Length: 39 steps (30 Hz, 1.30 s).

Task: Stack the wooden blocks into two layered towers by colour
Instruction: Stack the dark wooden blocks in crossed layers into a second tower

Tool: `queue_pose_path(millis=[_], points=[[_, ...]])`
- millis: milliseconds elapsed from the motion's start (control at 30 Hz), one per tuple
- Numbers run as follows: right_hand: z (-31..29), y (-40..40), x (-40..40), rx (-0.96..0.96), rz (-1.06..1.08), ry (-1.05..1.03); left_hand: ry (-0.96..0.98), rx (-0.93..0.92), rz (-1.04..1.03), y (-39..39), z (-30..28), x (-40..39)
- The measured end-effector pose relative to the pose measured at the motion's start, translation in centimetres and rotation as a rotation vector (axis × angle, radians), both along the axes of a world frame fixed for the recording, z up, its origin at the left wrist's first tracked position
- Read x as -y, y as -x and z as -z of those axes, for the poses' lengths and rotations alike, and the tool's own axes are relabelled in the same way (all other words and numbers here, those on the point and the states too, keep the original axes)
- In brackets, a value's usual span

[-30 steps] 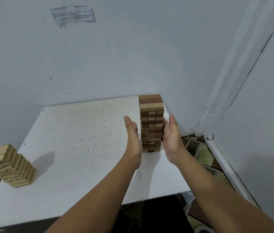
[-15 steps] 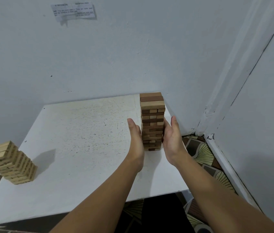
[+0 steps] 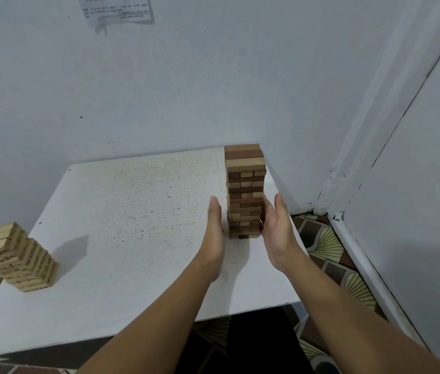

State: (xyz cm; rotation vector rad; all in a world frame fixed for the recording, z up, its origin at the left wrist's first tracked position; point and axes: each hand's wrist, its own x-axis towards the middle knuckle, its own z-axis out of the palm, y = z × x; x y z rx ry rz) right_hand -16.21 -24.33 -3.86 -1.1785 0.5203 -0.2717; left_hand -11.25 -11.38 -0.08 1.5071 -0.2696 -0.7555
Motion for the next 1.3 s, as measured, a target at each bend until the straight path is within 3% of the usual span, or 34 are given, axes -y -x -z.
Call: queue_pose_path(millis=[167, 367, 700, 900, 1300], points=[[1.0, 0.8, 0.6, -0.014, -0.026, 0.114, -0.162, 0.232, 0.130, -2.0, 2.1, -1.6], [1.2, 1.3, 1.8, -0.049, -0.172, 0.406, -0.242, 0.381, 0.227, -4.3, 2.3, -1.8], [0.8, 1.5, 2.8, -0.085, -0.223, 0.576, -0.177, 0.424, 0.211, -6.2, 2.3, -0.9], [0.7, 1.4, 2.8, -0.108, -0.214, 0.575, -0.159, 0.420, 0.194, -6.4, 2.5, -0.8], [0.7, 1.7, 4.5, -0.203, -0.286, 0.656, -0.342, 0.402, 0.254, -7.5, 3.4, -1.6]])
